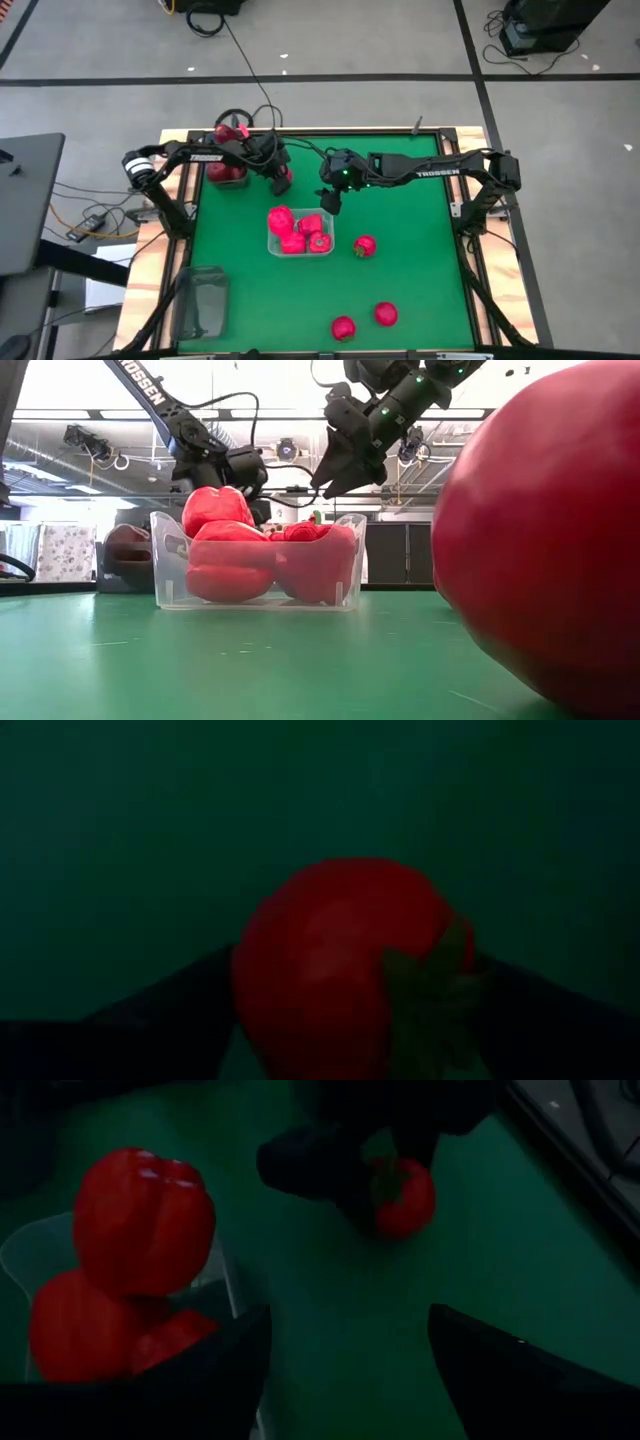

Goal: Sort produce into baskets
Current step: Put the red tomato into the bottom black bin

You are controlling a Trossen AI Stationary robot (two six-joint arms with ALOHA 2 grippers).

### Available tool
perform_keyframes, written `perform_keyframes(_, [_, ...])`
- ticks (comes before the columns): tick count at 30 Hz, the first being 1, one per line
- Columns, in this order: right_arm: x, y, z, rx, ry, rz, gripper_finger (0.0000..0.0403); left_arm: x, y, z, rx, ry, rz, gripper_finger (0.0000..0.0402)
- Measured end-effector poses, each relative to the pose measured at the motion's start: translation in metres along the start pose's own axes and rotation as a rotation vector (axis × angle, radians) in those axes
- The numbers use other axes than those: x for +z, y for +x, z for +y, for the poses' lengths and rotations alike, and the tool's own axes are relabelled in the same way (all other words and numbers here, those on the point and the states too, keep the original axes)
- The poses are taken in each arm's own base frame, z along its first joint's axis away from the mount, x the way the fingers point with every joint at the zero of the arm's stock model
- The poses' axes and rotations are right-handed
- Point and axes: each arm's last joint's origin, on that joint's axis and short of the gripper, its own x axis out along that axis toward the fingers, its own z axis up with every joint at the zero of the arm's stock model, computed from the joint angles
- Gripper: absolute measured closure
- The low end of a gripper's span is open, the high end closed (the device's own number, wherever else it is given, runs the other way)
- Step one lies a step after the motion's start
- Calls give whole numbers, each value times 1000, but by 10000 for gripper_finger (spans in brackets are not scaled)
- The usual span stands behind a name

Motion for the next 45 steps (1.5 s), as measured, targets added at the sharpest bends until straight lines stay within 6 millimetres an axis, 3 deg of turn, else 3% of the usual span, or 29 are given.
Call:
perform_keyframes(3, [0,0,0,-1,-6,2,129,8,-13,0,33,-1,-10,118])
perform_keyframes(10, [0,0,-5,-12,1,7,139,16,-75,-15,54,56,-17,121])
perform_keyframes(19, [7,0,-20,-82,6,-54,142,-45,-172,-66,-39,153,92,121])
perform_keyframes(27, [20,-1,-39,-112,52,-178,142,-110,-230,-94,-278,163,230,113])
perform_keyframes(30, [21,-1,-39,-112,56,-190,142,-123,-235,-102,-317,134,244,106])
perform_keyframes(33, [22,-1,-39,-110,56,-197,142,-134,-229,-110,-354,119,316,104])
perform_keyframes(39, [23,-2,-32,-72,46,-215,142,-160,-201,-133,-401,102,493,102])
perform_keyframes(45, [28,-3,-21,-41,22,-274,142,-182,-179,-146,-342,118,591,100])
